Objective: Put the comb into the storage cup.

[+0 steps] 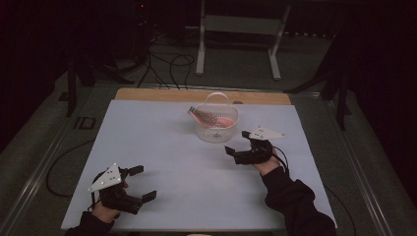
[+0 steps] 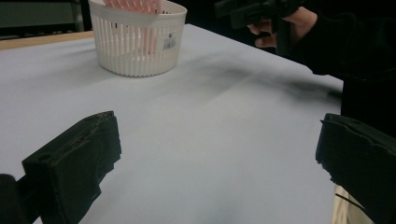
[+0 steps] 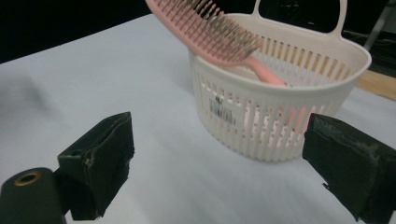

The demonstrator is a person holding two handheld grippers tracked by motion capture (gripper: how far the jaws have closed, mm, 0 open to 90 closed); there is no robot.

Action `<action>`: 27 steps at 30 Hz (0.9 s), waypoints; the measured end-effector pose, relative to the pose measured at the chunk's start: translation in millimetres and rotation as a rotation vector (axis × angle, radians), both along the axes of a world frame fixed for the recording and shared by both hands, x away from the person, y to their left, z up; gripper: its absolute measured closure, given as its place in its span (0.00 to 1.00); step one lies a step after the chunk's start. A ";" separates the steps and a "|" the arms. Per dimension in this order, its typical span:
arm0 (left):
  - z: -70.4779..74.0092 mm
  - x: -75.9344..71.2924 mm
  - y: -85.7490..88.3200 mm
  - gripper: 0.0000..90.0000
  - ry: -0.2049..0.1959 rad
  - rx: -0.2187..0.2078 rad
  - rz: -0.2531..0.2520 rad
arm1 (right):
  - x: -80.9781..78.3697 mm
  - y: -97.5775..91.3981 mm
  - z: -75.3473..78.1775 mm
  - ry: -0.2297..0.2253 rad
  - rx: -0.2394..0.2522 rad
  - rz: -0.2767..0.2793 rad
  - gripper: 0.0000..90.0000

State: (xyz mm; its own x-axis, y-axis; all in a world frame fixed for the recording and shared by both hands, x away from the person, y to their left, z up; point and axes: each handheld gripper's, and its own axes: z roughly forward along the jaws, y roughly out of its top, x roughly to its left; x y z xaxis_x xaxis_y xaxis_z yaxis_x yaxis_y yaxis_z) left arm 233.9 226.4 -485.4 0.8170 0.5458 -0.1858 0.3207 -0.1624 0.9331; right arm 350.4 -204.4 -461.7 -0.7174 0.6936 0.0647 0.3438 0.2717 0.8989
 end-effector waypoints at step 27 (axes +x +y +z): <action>0.3 -0.9 0.2 0.00 -0.006 0.002 -0.001 | -51.4 -52.6 -32.7 0.050 -0.005 -0.051 0.10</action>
